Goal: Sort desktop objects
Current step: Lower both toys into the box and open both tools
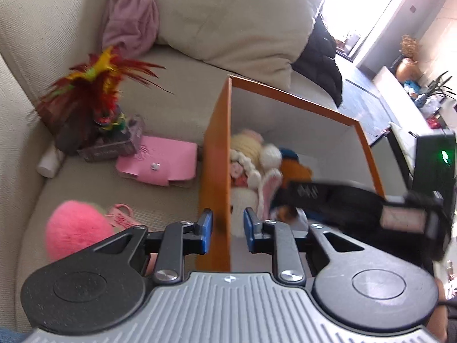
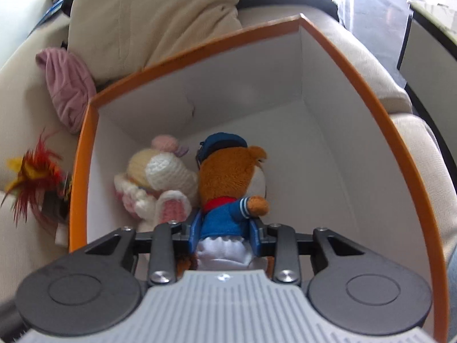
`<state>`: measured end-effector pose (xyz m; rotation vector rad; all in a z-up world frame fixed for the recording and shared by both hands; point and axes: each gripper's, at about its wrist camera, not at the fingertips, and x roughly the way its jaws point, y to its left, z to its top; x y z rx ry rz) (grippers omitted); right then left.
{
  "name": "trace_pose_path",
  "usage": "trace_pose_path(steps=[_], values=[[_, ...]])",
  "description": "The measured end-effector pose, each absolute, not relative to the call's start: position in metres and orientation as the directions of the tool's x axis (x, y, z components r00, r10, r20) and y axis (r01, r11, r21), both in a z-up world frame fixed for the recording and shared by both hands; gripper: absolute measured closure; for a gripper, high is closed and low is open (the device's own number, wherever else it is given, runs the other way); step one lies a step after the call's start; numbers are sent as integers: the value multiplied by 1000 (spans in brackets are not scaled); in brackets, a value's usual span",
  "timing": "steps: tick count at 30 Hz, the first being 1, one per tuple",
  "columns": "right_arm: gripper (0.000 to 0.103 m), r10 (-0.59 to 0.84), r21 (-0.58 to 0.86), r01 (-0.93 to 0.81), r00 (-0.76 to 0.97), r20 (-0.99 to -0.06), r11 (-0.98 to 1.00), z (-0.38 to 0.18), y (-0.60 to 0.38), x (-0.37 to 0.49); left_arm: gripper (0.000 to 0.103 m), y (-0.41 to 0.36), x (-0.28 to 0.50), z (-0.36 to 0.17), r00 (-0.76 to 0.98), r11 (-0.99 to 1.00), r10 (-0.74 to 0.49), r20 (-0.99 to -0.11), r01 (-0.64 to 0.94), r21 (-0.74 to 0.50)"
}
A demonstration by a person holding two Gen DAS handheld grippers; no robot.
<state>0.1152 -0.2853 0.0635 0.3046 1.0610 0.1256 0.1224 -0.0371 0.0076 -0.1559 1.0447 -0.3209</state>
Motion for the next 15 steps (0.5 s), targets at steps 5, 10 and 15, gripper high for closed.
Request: trace_pose_path(steps=[5,10,15], values=[[67,261,294,-16,510,-820,956,57,-285,130,80,-38,122,6,469,943,-330,-819,194,-269],[59,266,251,-99,508,-819,963,56,-290,127,80,-40,122,6,466,943,-330,-821,198,-267],[44,275,236,-142,483,-831,961,59,-300,123,80,-38,122,6,463,945,-326,-825,190,-266]])
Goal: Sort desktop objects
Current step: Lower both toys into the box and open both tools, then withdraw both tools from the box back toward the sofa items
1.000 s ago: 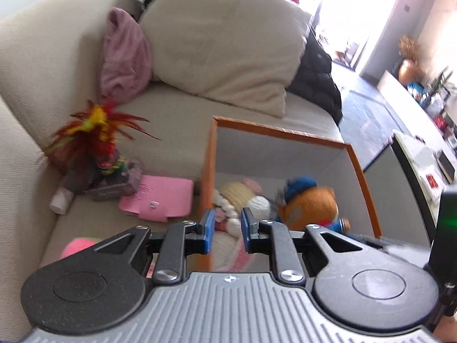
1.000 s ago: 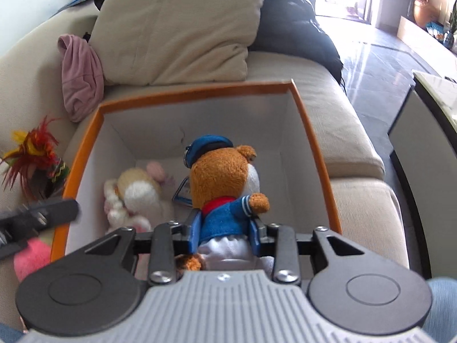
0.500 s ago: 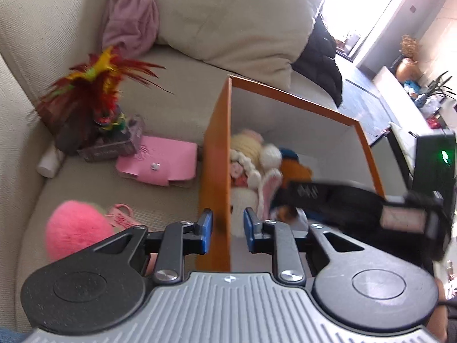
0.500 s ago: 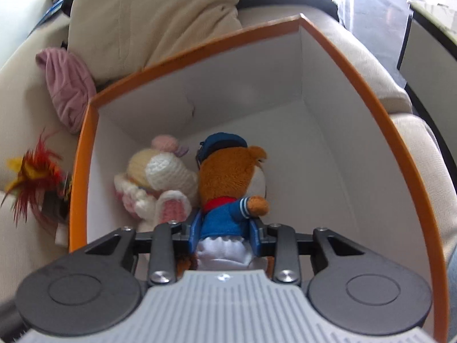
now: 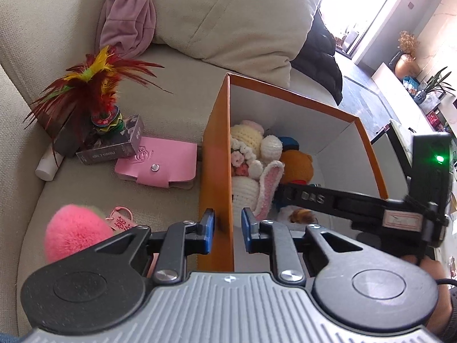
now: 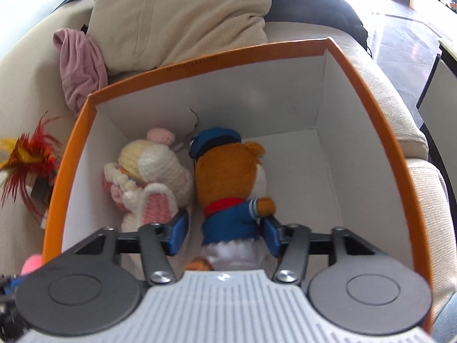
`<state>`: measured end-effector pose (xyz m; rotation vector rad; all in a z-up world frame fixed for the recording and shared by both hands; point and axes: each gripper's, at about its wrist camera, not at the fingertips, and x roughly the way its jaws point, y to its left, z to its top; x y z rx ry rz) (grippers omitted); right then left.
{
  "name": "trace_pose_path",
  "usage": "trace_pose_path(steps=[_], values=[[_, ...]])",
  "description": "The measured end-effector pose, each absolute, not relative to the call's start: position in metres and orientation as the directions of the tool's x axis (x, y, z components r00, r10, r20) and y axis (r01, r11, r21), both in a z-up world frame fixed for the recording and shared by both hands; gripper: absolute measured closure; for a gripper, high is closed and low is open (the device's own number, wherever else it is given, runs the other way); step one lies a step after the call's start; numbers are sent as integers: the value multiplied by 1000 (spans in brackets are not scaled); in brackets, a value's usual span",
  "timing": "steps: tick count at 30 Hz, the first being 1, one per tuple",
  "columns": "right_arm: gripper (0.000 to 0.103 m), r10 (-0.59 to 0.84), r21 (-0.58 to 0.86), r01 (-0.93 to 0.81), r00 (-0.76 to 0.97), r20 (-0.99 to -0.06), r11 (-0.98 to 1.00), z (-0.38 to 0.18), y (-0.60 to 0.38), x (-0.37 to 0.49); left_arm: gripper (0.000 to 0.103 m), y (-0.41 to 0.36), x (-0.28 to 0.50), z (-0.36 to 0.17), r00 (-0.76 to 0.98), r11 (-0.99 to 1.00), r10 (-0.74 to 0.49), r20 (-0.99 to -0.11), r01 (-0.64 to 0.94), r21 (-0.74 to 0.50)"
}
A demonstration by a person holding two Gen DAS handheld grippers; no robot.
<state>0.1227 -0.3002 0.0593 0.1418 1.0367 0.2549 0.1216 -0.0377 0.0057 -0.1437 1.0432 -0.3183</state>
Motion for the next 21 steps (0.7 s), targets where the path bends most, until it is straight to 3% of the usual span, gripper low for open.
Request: trace_pose_path(steps=[3,6,13,21], values=[[46,281,230,-163,484,-829,959,66,-308,118,80,-37,121,6,464,945,-327,-824,191,-267],[68,315,266,-170,461,-829,949,62,-311,122,80,-40,121,6,465,945,-325,-823,200,-260],[70,252,214,-132,524,-814,968,58,-300,131,83,-44,120,6,471,949,-307,-827,218,-228],[72,329,281,-172,506,-797,944,57,-284,121,83,-48,118,7,474,953,-288,-832,230,-199]])
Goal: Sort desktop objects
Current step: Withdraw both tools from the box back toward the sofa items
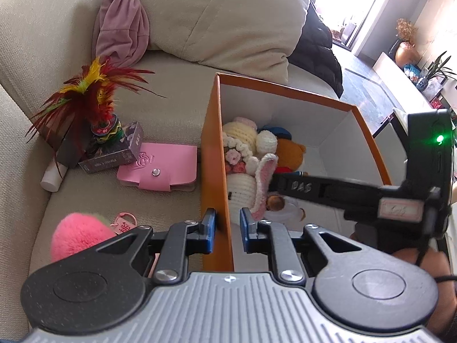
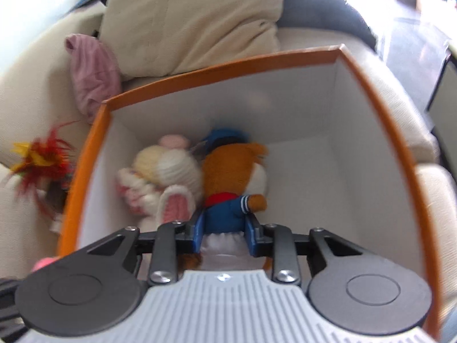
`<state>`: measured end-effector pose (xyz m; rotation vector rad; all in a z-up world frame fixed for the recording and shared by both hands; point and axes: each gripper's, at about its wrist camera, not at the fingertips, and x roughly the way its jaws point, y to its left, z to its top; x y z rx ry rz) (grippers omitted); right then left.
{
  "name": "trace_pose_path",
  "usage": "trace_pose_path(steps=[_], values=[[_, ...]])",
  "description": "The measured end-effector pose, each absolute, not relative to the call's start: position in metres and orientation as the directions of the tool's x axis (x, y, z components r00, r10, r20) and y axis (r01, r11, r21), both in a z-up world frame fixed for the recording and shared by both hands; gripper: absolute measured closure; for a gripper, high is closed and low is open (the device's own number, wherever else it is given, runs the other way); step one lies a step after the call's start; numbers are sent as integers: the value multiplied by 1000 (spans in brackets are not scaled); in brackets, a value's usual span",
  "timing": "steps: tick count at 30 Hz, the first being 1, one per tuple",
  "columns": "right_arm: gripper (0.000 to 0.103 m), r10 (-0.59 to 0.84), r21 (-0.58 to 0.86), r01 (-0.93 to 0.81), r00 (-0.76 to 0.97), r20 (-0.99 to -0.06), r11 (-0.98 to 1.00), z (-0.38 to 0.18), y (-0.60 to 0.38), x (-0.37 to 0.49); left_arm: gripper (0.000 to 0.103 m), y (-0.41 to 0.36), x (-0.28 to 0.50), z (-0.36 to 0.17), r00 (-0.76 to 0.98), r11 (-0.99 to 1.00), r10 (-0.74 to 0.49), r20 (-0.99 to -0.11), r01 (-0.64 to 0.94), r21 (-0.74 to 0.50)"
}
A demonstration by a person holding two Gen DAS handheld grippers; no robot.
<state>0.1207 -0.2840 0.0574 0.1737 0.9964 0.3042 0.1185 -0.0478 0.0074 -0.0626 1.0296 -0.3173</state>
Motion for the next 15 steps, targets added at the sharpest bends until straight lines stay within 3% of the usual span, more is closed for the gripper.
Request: trace_pose_path(steps=[5,15], values=[[71,315,264,-172,507,-802,949,56,-281,122,83,-46,119,7,473,952,-293,-831,226,-207],[56,294,227,-189,553,-779,955,72,-289,109,82,-18,112,26,504,942,-335,-796,200,-270]])
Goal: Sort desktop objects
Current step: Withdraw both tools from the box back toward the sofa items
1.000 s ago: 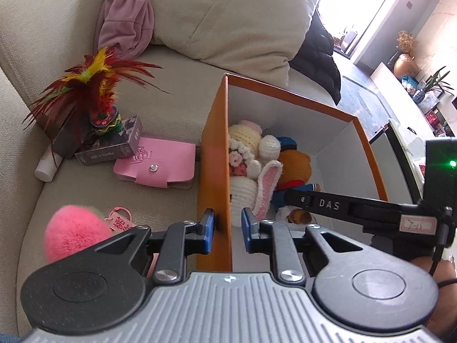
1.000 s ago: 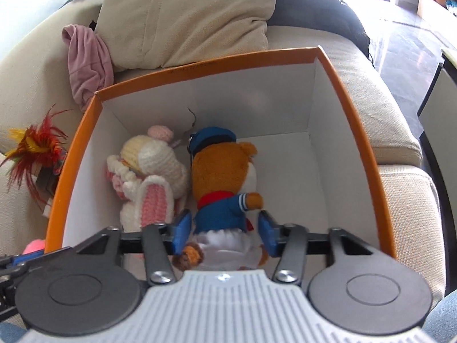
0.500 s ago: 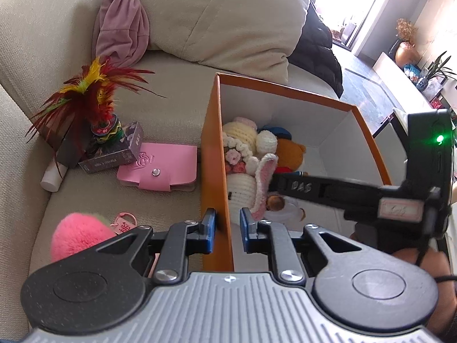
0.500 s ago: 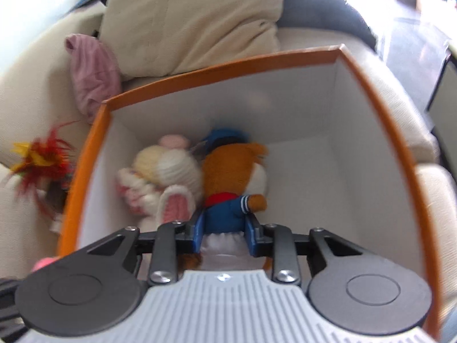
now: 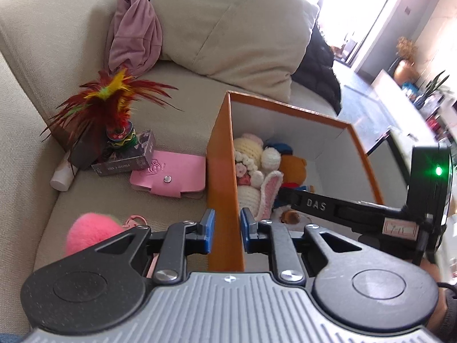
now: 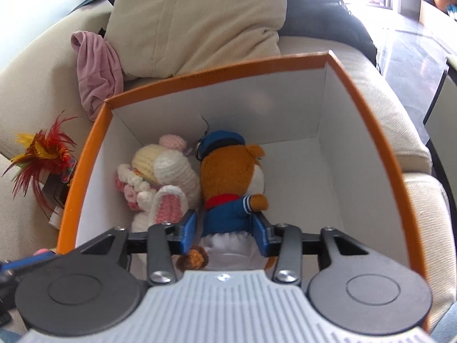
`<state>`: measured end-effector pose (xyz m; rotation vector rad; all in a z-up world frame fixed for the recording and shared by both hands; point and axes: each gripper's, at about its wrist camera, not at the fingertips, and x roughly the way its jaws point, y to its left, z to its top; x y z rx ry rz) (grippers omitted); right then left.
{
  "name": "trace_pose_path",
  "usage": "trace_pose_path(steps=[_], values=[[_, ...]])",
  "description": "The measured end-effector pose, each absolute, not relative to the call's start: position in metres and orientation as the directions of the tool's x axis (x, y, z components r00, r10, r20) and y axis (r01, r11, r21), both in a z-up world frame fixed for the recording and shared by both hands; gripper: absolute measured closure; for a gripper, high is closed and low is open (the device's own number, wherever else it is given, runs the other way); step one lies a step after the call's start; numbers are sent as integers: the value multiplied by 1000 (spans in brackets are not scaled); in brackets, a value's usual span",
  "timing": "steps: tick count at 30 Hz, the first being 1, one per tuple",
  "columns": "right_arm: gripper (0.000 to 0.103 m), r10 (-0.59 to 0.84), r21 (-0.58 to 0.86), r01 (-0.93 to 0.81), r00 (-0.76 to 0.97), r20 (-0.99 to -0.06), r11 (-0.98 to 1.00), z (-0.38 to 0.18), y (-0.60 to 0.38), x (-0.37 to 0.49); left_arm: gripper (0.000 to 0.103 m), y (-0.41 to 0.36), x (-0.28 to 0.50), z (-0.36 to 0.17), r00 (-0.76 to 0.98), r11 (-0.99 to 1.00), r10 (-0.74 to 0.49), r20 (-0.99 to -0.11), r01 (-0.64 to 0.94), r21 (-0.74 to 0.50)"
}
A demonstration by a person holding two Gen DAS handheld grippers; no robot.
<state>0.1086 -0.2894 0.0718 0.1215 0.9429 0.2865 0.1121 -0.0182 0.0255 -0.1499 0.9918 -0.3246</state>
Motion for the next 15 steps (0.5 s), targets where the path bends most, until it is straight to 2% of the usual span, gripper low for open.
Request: trace_pose_path(steps=[4,7,10,12,15], values=[[52,298,173,-252,639,-709,952,92,-288,88,82,4,106,37,541,952,-305,-784,167,-255],[52,369,184,-334,664,-651,925,110,-285,73,82,23,104,44,557,951,-308,-771,150,-271],[52,442,193,-424,637,-631,885,128,-272,64,81,41,104,44,562,964,-262,-785,115,-240],[53,491,187,-494,608,-624,849,137,-258,58,76,53,106,41,551,969,-242,-799,88,-232],[60,547,176,-586,548,-633,791,146,-231,48,67,69,105,32,541,977,-199,-817,47,-207]])
